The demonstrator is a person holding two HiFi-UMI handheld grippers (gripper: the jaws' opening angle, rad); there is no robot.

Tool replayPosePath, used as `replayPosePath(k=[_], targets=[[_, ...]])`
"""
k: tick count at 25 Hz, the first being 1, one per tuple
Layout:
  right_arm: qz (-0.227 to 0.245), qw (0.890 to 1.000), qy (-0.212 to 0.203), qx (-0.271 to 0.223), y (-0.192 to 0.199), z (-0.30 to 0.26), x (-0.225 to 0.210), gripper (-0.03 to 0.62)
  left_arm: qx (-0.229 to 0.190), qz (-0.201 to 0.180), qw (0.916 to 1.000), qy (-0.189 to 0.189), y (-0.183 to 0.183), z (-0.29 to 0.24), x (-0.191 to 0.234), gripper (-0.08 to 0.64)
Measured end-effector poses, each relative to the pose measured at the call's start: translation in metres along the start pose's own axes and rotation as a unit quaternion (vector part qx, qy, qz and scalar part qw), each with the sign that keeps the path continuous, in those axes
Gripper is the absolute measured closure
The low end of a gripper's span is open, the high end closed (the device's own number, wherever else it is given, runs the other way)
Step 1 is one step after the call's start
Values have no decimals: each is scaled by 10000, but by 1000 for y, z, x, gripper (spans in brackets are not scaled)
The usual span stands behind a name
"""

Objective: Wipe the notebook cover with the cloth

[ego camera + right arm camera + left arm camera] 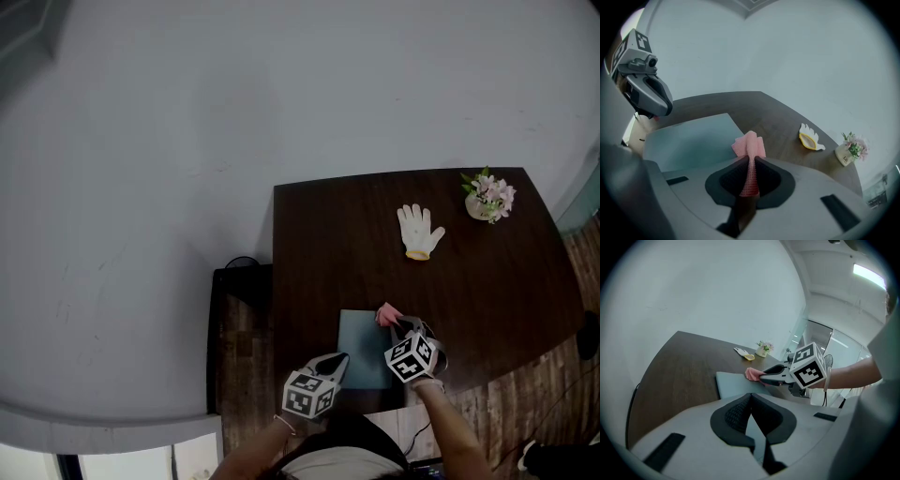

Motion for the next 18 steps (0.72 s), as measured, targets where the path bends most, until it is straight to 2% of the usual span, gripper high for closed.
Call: replayPosePath(k=[5,10,18], targets=[[-271,9995,184,-28,5,7,-12,555,-33,-8,10000,-21,-2,0,-2,541],[-533,9971,363,-416,-5,27,-22,555,-103,31,9999,-93,-6,0,-4,541],[-526,9949,39,-855,-25,48,13,555,-248,29,9996,-159,-11,7,-9,541]])
Point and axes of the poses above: the fingertips, and each gripper's own axes: z backward along the fingers, x to its left, y out of its underside, the point moved 4 cm from there along z, backward along the fingers, and after that the axes turned 11 degrees about -z, right-handed, at the moved point
